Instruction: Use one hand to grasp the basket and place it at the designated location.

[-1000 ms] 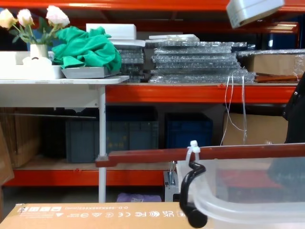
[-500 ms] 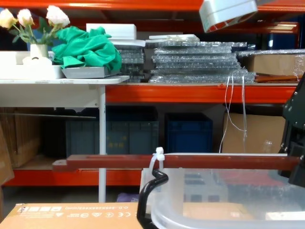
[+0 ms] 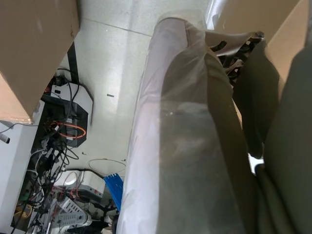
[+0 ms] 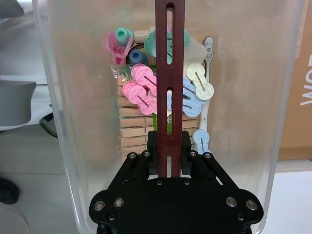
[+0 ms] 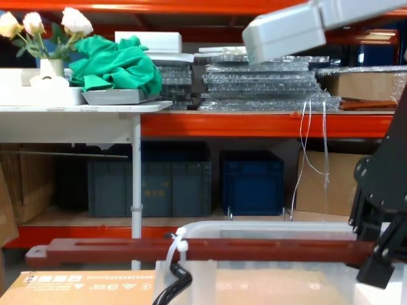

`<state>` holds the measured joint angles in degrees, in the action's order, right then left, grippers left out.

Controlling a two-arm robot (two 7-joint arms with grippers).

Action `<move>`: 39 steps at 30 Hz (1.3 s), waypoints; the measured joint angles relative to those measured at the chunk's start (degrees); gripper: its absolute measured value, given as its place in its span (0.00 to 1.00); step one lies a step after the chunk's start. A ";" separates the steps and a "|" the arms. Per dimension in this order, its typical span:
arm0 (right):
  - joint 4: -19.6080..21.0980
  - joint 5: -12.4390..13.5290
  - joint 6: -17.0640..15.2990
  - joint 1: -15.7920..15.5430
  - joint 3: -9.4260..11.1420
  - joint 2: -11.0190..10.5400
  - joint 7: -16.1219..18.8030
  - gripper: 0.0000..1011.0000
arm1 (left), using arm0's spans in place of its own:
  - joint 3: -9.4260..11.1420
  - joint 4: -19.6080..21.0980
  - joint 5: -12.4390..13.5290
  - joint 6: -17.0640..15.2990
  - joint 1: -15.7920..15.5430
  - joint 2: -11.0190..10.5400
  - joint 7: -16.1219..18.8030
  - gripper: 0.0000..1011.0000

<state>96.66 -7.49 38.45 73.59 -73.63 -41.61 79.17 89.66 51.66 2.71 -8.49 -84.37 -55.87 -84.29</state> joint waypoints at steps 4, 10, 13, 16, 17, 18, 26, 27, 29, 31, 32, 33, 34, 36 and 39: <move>1.18 -2.40 -0.66 -0.69 -0.28 -0.19 -1.89 0.24 | 0.00 -0.01 0.00 0.00 0.00 0.00 0.00 0.00; 2.57 -5.09 -2.04 -1.45 -0.83 -0.17 -4.33 0.23 | 0.00 0.00 0.00 0.00 0.00 0.00 0.00 0.00; 2.74 -5.77 -2.49 -1.54 -1.20 0.02 -4.91 0.23 | 0.00 0.00 0.00 0.00 0.00 0.00 0.00 0.00; 2.73 -6.09 -2.70 -1.53 -1.50 0.14 -5.25 0.23 | 0.00 0.00 0.00 0.00 0.00 0.00 0.00 0.00; 2.56 -6.19 -2.77 -1.52 -1.70 0.35 -5.47 0.23 | 0.00 0.00 0.00 0.00 0.00 0.00 0.00 0.00; 2.47 -6.21 -2.80 -1.49 -1.80 0.43 -5.58 0.23 | 0.00 0.00 0.00 0.00 0.00 0.00 0.00 0.00; -0.27 -4.93 -1.84 -0.66 -3.37 2.33 -5.21 0.23 | 0.00 -0.01 0.00 0.00 0.00 0.00 0.00 0.00; -0.72 -4.52 -1.53 -0.45 -3.65 2.58 -5.07 0.23 | 0.00 -0.01 0.00 0.00 0.00 0.00 0.00 0.00; -1.01 -4.35 -1.34 -0.27 -3.89 2.77 -5.03 0.23 | 0.00 -0.01 0.00 0.00 0.00 0.00 0.00 0.00; -1.55 -4.04 -1.04 0.12 -4.34 3.09 -5.01 0.23 | 0.00 -0.01 0.00 0.00 0.00 0.00 0.00 0.00; -1.55 -4.04 -1.04 0.12 -4.34 3.09 -5.01 0.23 | 0.00 -0.01 0.00 0.00 0.00 0.00 0.00 0.00; -1.65 -3.93 -1.00 0.25 -4.53 3.21 -5.06 0.23 | 0.00 -0.01 0.00 0.00 0.00 0.00 0.00 0.00; -1.65 -3.92 -1.00 0.29 -4.59 3.23 -5.11 0.23 | 0.00 0.00 0.00 0.00 0.00 0.00 0.00 0.00; -1.65 -3.92 -1.02 0.43 -4.80 3.26 -5.38 0.23 | 0.00 -0.01 0.00 0.00 0.00 0.00 0.00 0.00; -1.37 -4.59 -1.35 0.41 -4.98 3.26 -6.21 0.23 | 0.00 0.00 0.00 0.00 0.00 0.00 0.00 0.00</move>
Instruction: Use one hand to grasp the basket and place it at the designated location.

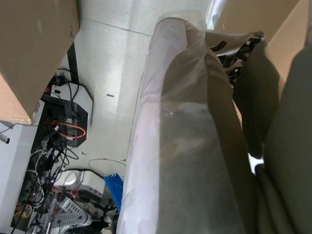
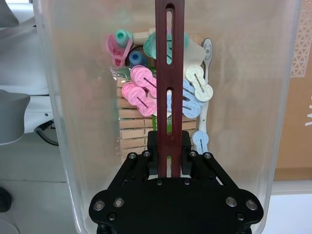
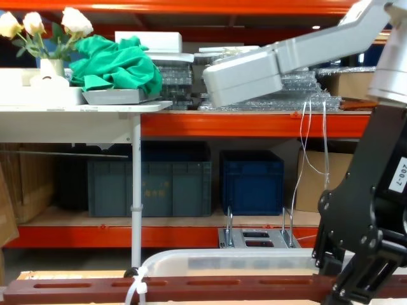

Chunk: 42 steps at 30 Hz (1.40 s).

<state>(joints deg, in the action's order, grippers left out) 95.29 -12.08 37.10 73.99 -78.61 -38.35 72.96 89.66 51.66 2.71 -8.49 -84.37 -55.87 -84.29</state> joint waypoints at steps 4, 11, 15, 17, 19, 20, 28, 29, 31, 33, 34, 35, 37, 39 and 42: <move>0.56 -1.54 -1.07 -0.36 -0.33 -0.02 -1.35 0.23 | 0.00 0.00 0.00 0.00 0.00 0.00 0.00 0.00; 1.42 -4.06 -2.74 -0.99 -1.09 -0.07 -3.25 0.23 | 0.00 0.00 0.00 0.00 0.00 0.00 0.00 0.00; 2.14 -6.09 -3.95 -1.69 -1.75 -0.07 -4.15 0.23 | 0.00 0.00 0.00 0.00 0.00 0.00 0.00 0.00; 2.33 -6.77 -4.34 -1.93 -1.95 -0.05 -4.42 0.23 | 0.00 -0.01 0.01 0.00 0.00 0.00 0.00 0.00; 2.62 -7.56 -4.78 -2.18 -2.21 -0.03 -4.65 0.23 | 0.00 0.00 0.00 0.00 0.00 0.00 0.00 0.00; 2.68 -7.72 -4.87 -2.23 -2.28 -0.01 -4.69 0.23 | 0.00 0.00 0.00 0.00 0.00 0.00 0.00 0.00; 2.79 -8.16 -5.64 -2.44 -2.77 0.36 -4.68 0.23 | 0.00 0.00 0.00 0.00 0.00 0.00 0.00 0.00; 2.76 -8.16 -5.79 -2.44 -2.82 0.42 -4.62 0.24 | 0.00 0.00 0.00 0.00 0.00 0.00 0.00 0.00; 2.68 -8.14 -5.94 -2.43 -2.86 0.48 -4.52 0.23 | 0.00 0.00 0.00 0.00 0.00 0.00 0.00 0.00; 2.57 -8.12 -6.17 -2.42 -2.92 0.57 -4.42 0.23 | 0.00 0.00 0.00 0.00 0.00 0.00 0.00 0.00; 2.52 -8.08 -6.26 -2.41 -2.95 0.60 -4.37 0.23 | 0.00 0.00 0.00 0.00 0.00 0.00 0.00 0.00; 2.49 -8.05 -6.36 -2.40 -2.97 0.63 -4.32 0.23 | 0.00 0.00 0.00 0.00 0.00 -0.01 0.00 0.00; 2.45 -8.03 -6.55 -2.39 -3.05 0.68 -4.22 0.23 | 0.00 0.00 0.00 0.00 0.00 0.00 0.00 0.00; 2.43 -8.04 -6.70 -2.39 -3.10 0.71 -4.18 0.23 | 0.00 0.00 0.00 0.00 0.00 0.00 0.00 0.00; 2.48 -8.14 -6.79 -2.43 -3.22 0.71 -4.17 0.23 | 0.00 0.00 0.00 0.00 0.00 0.00 0.00 0.00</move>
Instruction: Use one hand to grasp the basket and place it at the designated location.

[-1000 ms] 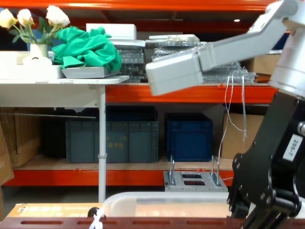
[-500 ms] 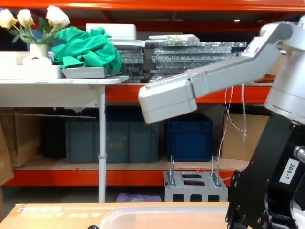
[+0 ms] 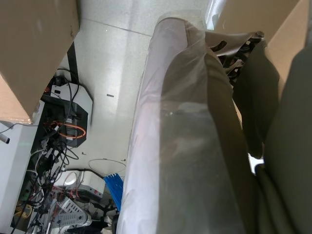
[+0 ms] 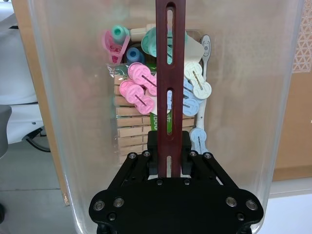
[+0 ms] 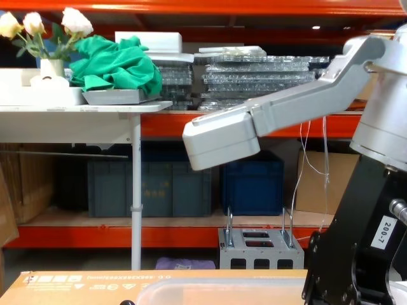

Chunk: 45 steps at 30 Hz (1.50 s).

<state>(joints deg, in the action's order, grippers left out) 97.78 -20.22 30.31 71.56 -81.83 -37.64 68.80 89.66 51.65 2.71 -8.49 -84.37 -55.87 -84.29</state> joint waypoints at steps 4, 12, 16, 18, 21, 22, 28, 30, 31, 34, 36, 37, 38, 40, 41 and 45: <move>0.12 -0.32 -0.12 -0.08 -0.18 -0.01 0.02 0.23 | 0.00 0.00 0.00 0.00 0.00 0.00 0.00 0.00; 0.14 -1.53 -1.04 -0.37 -0.63 0.17 0.08 0.27 | 0.00 0.00 0.00 0.00 0.00 0.00 0.00 0.00; 0.00 -1.47 -0.90 -0.39 -0.56 0.03 0.03 0.36 | 0.00 0.00 0.00 0.00 0.00 0.00 0.00 0.00; -0.02 -1.45 -0.84 -0.37 -0.45 -0.03 -0.02 0.42 | 0.00 0.00 0.00 0.00 0.00 0.00 0.00 0.00; -0.02 -1.41 -0.70 -0.36 -0.32 -0.13 -0.17 0.53 | 0.00 0.00 0.00 0.00 0.00 0.00 0.00 0.00; -0.02 -1.39 -0.65 -0.36 -0.24 -0.19 -0.20 0.59 | 0.00 0.00 0.00 0.00 0.00 0.00 0.00 0.00; -0.09 -1.23 -0.43 -0.39 0.00 -0.29 -0.33 0.75 | 0.00 0.00 0.00 0.00 0.00 0.00 0.00 0.00; -0.19 -0.89 -0.20 -0.29 0.23 -0.38 -0.37 0.80 | 0.00 0.00 0.00 0.00 0.00 0.00 0.00 0.00; -0.21 -0.74 -0.15 -0.24 0.34 -0.42 -0.38 0.83 | 0.00 0.00 0.00 0.00 0.00 0.00 0.00 0.00; -0.24 0.12 0.22 0.09 0.84 -0.83 -0.42 0.92 | 0.00 0.00 0.00 0.00 0.00 0.00 0.00 0.00; -0.22 0.86 0.53 0.39 1.36 -1.26 -0.47 0.95 | 0.00 0.00 0.00 0.00 0.00 0.00 0.00 0.00; -0.15 1.58 0.86 0.64 1.80 -1.66 -0.48 0.99 | 0.00 0.00 0.00 0.00 0.00 0.00 0.00 0.00; -0.06 2.13 1.11 0.81 2.11 -1.96 -0.48 0.99 | 0.00 0.00 0.00 0.00 0.00 0.00 0.00 0.00; 0.27 3.46 1.68 1.20 2.96 -2.87 -0.50 0.99 | 0.00 0.00 0.00 0.00 0.00 0.00 0.00 0.00; 0.55 4.19 1.95 1.36 3.44 -3.36 -0.50 0.99 | 0.00 0.00 0.00 0.00 0.00 0.00 0.00 0.00; 1.17 5.70 2.67 1.73 4.58 -4.53 -0.50 0.99 | 0.00 0.01 0.00 0.00 0.00 0.00 0.00 0.00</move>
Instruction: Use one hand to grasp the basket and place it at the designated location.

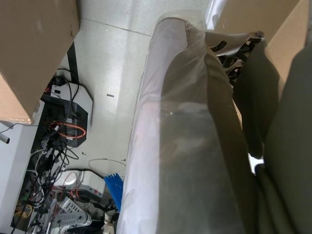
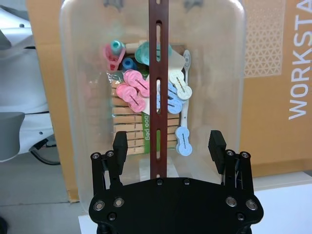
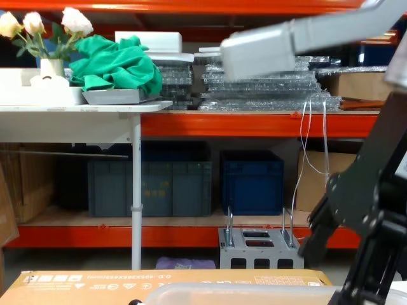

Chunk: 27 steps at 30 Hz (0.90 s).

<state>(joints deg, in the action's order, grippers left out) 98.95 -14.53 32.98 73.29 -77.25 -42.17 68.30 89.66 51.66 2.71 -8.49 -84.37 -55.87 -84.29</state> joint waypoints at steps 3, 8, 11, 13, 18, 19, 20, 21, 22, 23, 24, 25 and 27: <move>0.74 1.75 0.91 0.40 1.29 -1.47 0.00 0.99 | 0.00 -0.01 0.00 0.00 0.00 0.00 0.00 0.00; 1.92 4.09 2.18 0.69 3.16 -3.49 0.02 0.99 | 0.00 0.00 0.00 0.00 0.00 0.00 0.00 0.00; 2.38 5.41 2.70 0.88 4.19 -4.34 0.06 0.99 | 0.00 -0.01 0.01 0.00 0.00 0.00 0.00 0.00; 2.51 5.99 3.00 0.91 4.71 -4.66 0.17 0.99 | 0.00 0.00 0.01 0.00 0.00 0.00 0.00 0.00; 2.59 6.29 3.14 0.74 5.31 -4.74 0.43 0.99 | 0.00 -0.01 0.01 0.00 0.00 0.00 0.00 0.00; 2.58 6.28 3.14 0.68 5.38 -4.70 0.50 0.99 | 0.00 -0.01 0.00 0.00 0.00 0.00 0.00 0.00; 2.52 6.15 3.06 0.50 5.41 -4.41 0.66 0.99 | 0.00 -0.01 0.00 0.00 0.00 0.00 0.00 0.00; 2.47 6.11 3.01 0.42 5.42 -4.20 0.75 0.99 | 0.00 0.00 0.00 0.00 0.00 0.00 0.00 0.00; 2.30 5.91 2.91 0.26 5.44 -3.83 0.90 0.99 | 0.00 0.00 0.00 0.00 0.00 0.00 0.00 0.00; 2.19 5.71 2.79 0.17 5.44 -3.68 1.01 0.99 | 0.00 0.00 0.00 0.00 0.00 0.00 0.00 0.00; 2.02 5.38 2.65 0.07 5.43 -3.40 1.09 0.99 | 0.00 -0.03 0.01 0.00 0.00 0.00 0.00 0.00; 1.86 5.17 2.53 0.00 5.37 -3.14 1.15 0.99 | 0.00 0.00 0.00 0.00 0.00 0.00 0.00 0.00; 1.59 4.75 2.32 -0.15 5.17 -2.63 1.26 0.99 | 0.00 -0.01 0.00 0.00 0.00 0.00 0.00 0.00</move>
<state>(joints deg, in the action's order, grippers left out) 100.54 -9.77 35.30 73.14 -72.08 -44.81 69.55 89.66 51.65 2.71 -8.49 -84.37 -55.87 -84.29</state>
